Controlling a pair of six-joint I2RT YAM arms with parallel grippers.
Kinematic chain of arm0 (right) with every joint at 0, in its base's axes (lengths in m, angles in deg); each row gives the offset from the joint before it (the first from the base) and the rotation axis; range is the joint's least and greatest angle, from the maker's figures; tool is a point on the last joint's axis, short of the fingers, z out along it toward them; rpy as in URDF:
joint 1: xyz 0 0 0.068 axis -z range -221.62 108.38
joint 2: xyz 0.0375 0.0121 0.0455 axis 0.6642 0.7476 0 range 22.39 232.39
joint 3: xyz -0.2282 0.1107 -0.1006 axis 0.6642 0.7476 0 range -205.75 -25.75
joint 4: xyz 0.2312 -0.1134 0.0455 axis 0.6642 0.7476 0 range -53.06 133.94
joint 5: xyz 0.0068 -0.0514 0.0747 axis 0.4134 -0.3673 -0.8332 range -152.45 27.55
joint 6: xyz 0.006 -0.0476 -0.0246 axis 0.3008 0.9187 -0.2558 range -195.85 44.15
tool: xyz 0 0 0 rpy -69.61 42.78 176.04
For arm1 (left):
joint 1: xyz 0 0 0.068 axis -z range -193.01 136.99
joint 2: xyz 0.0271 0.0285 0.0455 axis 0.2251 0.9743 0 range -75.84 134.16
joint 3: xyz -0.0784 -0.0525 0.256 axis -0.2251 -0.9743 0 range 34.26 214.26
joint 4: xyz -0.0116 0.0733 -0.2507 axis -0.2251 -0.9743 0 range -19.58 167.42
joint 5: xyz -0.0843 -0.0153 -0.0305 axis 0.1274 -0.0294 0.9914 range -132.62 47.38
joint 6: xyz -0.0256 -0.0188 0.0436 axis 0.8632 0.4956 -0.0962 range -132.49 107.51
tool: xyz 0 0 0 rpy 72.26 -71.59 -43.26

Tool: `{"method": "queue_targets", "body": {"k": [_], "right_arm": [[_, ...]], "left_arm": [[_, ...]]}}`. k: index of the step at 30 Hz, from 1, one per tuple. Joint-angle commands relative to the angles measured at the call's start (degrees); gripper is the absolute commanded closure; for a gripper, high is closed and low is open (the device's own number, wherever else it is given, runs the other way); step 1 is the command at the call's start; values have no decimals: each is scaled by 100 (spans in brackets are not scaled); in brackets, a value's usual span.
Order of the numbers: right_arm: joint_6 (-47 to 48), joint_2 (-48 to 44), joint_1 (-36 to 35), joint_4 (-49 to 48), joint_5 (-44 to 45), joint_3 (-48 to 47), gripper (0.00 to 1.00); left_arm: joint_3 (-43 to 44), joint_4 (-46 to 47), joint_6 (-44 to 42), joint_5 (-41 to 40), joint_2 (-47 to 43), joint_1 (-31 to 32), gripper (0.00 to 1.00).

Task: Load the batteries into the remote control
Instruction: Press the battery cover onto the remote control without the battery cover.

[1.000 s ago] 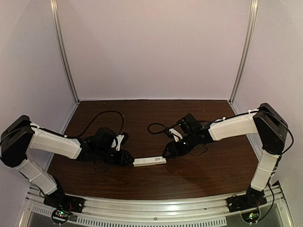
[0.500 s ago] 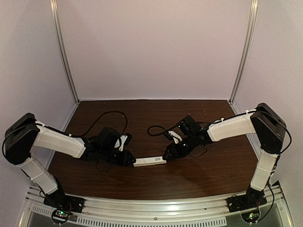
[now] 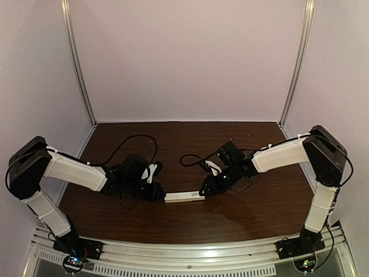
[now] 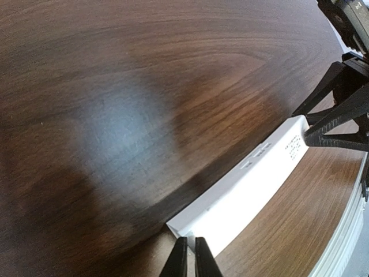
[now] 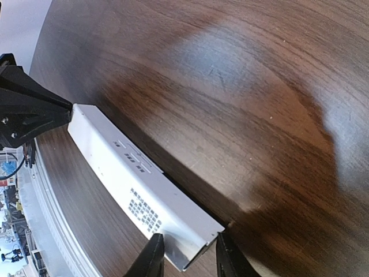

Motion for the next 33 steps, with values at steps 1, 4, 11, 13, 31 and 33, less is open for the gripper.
{"method": "queue_targets", "body": {"k": [1,4,11,13,31,33], "right_arm": [[-11,110,18,-97,-58,68,70],[-26,129,18,-154,-107,78,73],[-100,199,10,-302,-285,112,78],[-108,223,9,-340,-342,128,78],[-330,284,-17,-668,-768,102,76],[-340,272,-17,-679,-767,129,76]], "left_arm": [[83,-101,-87,188,293,129,95],[119,-96,-101,232,345,168,96],[216,-50,-166,417,532,263,98],[270,-30,-198,461,605,324,98],[569,126,-413,1055,1094,602,100],[554,125,-406,1062,1098,602,100]]}}
